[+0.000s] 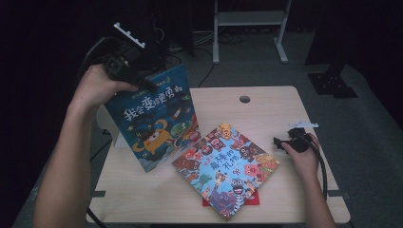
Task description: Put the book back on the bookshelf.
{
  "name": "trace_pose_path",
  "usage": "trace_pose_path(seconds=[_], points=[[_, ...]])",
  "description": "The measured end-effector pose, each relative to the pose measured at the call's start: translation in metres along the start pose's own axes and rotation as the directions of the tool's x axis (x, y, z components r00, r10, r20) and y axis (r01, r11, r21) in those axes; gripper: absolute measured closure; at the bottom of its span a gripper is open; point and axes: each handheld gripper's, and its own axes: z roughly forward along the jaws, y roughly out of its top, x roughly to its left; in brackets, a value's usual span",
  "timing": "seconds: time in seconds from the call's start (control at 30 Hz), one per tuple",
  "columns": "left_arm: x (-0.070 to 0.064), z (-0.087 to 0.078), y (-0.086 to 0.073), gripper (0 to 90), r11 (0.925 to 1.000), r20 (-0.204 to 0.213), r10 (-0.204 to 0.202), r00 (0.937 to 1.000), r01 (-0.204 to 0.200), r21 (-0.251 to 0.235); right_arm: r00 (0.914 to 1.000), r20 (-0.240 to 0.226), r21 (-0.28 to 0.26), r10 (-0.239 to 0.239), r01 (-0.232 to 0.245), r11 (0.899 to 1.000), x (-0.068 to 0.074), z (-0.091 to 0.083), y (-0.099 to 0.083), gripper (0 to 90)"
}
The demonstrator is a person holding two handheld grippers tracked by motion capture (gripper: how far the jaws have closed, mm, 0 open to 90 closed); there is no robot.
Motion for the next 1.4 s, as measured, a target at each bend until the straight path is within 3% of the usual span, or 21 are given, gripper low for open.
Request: trace_pose_path(seconds=[0.43, 0.8, 1.17, 1.37, 1.4], points=[[0.022, -0.022, -0.039, 82.6, 0.9973, -0.031, -0.069, 0.9971, 0.069, -0.025, 1.0, -0.004, 0.001, -0.004, 0.004, 1.0, 0.0, 0.0, 0.0, 18.4], [0.039, -0.043, -0.073, 82.6, 0.9914, -0.084, -0.13, 0.988, 0.128, -0.028, 1.0, -0.004, 0.001, -0.003, 0.003, 1.0, 0.0, 0.0, 0.0, 18.4], [0.052, -0.065, -0.108, 82.5, 0.9786, -0.143, -0.203, 0.9687, 0.197, -0.061, 1.0, -0.004, 0.0, -0.003, 0.003, 1.0, 0.0, 0.0, 0.0, 18.4], [0.059, -0.076, -0.126, 82.5, 0.968, -0.172, -0.248, 0.9532, 0.238, -0.081, 1.0, -0.004, 0.0, -0.004, 0.004, 1.0, 0.0, 0.0, 0.0, 18.4], [0.06, -0.077, -0.129, 82.5, 0.9644, -0.179, -0.262, 0.9483, 0.251, -0.084, 1.0, -0.004, 0.0, -0.004, 0.004, 1.0, 0.0, 0.0, 0.0, 18.4]])
